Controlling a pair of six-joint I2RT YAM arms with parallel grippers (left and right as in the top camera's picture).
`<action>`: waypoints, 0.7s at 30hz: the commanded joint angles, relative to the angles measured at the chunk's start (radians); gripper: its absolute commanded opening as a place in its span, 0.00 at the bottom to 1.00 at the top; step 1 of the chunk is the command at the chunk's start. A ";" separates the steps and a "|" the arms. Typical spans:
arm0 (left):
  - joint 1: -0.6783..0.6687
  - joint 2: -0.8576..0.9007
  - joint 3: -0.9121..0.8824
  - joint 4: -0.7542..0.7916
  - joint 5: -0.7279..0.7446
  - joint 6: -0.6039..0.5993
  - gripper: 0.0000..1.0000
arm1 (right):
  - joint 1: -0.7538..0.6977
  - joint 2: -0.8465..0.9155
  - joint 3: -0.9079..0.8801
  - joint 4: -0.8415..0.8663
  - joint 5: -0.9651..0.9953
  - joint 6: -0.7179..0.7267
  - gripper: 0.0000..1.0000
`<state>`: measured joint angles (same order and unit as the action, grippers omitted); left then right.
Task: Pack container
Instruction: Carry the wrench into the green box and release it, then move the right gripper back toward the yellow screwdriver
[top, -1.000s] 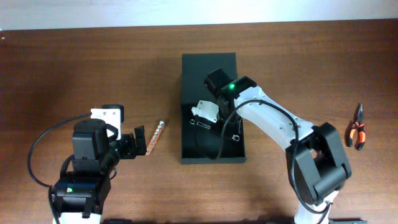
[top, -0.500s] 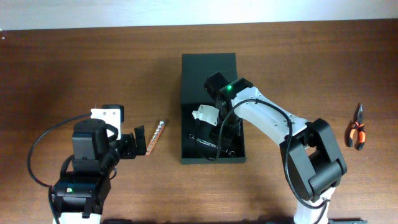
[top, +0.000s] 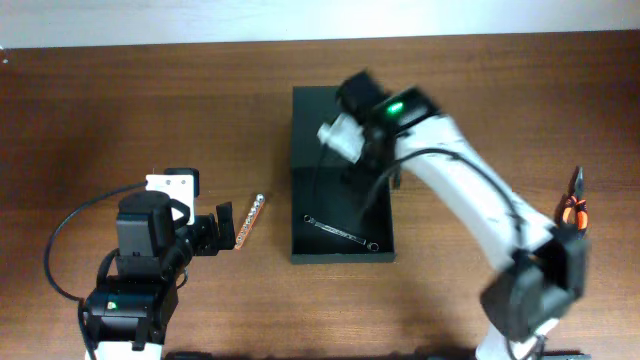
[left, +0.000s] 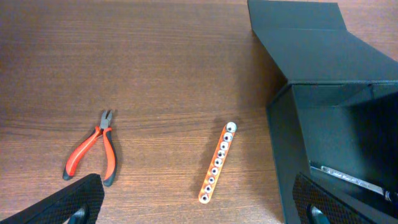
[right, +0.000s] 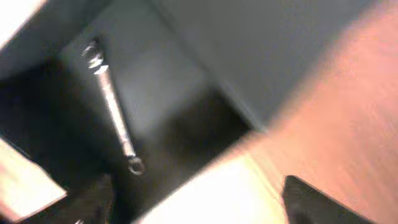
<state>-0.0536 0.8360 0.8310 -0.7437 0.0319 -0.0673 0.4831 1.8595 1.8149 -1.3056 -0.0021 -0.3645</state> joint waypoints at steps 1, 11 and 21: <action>0.004 0.001 0.019 0.003 -0.011 0.017 0.99 | -0.153 -0.106 0.120 -0.071 0.097 0.291 0.93; 0.004 0.001 0.019 0.010 -0.010 0.016 0.99 | -0.654 -0.288 0.124 -0.385 0.092 0.509 0.96; 0.004 0.001 0.019 0.018 -0.010 0.016 0.99 | -0.708 -0.735 -0.410 -0.244 0.040 0.558 0.99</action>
<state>-0.0536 0.8360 0.8326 -0.7273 0.0273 -0.0673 -0.2173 1.2156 1.5501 -1.6188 0.0490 0.1684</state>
